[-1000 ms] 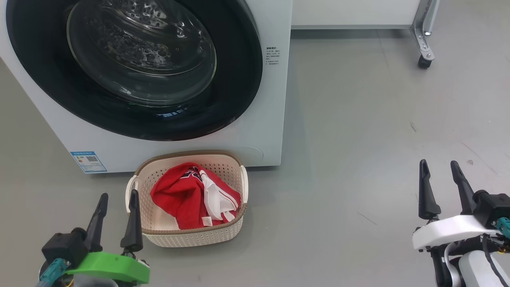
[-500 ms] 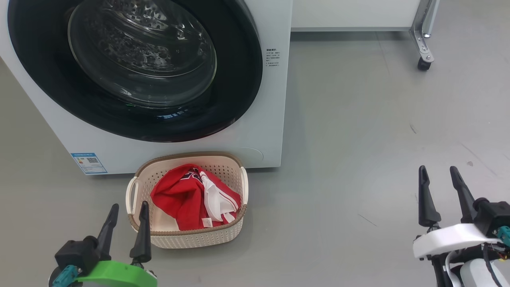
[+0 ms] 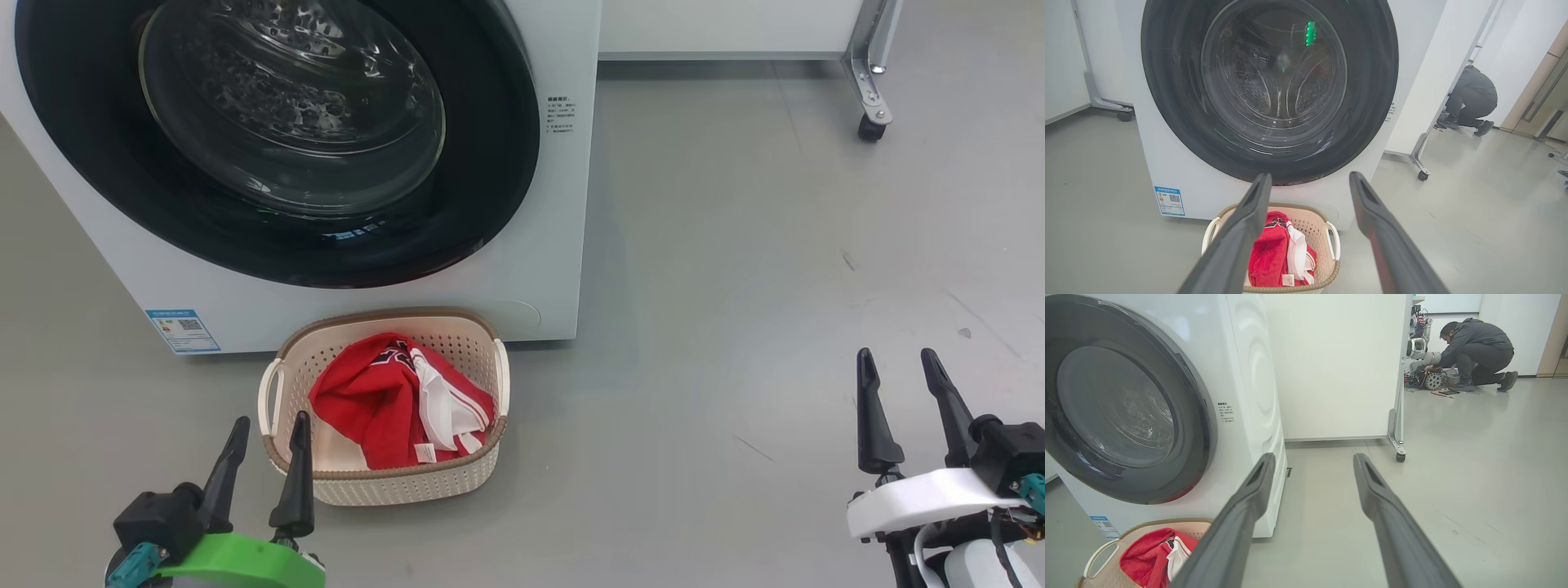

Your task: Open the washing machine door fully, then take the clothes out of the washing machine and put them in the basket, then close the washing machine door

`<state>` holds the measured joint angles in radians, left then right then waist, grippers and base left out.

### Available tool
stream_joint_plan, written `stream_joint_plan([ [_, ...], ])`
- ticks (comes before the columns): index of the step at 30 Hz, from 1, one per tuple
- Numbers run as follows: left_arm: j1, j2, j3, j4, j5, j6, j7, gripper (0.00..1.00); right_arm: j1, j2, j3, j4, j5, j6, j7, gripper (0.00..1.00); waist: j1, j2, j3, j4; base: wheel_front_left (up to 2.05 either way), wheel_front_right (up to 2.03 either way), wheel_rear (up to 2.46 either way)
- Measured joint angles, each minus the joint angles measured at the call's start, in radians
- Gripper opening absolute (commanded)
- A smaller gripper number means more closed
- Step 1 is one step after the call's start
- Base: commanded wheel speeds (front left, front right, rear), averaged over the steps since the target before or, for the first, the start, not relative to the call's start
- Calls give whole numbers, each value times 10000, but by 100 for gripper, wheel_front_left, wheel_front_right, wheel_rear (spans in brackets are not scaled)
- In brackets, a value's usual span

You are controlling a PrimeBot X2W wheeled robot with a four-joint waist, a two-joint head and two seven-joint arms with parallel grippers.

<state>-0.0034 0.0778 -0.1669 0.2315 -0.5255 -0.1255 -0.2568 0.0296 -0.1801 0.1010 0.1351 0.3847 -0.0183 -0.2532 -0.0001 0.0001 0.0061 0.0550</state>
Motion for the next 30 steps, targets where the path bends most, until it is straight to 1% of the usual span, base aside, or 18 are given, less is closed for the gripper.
stream_joint_plan([
  [3,-1,27,-2,-42,-10,0,0,100,4,25,-42,-21,-6,71,0,100,0,0,26,0,0,0,0],
  [13,-1,69,-69,-44,-125,0,0,100,12,128,-159,-75,-105,96,0,100,0,0,58,23,0,0,0],
  [15,-1,73,-63,-38,-244,0,0,100,17,144,-184,-84,-132,165,0,100,0,0,59,25,0,0,0],
  [19,0,82,-84,-46,-474,0,0,100,67,165,-232,-107,-176,169,0,100,0,0,78,33,0,0,0],
  [27,0,155,-174,-58,-552,0,0,100,157,234,-320,-113,-205,176,0,100,0,0,98,50,0,0,0],
  [30,0,194,-176,-58,-568,0,0,100,157,251,-357,-119,-226,259,0,100,0,0,100,57,0,0,0],
])
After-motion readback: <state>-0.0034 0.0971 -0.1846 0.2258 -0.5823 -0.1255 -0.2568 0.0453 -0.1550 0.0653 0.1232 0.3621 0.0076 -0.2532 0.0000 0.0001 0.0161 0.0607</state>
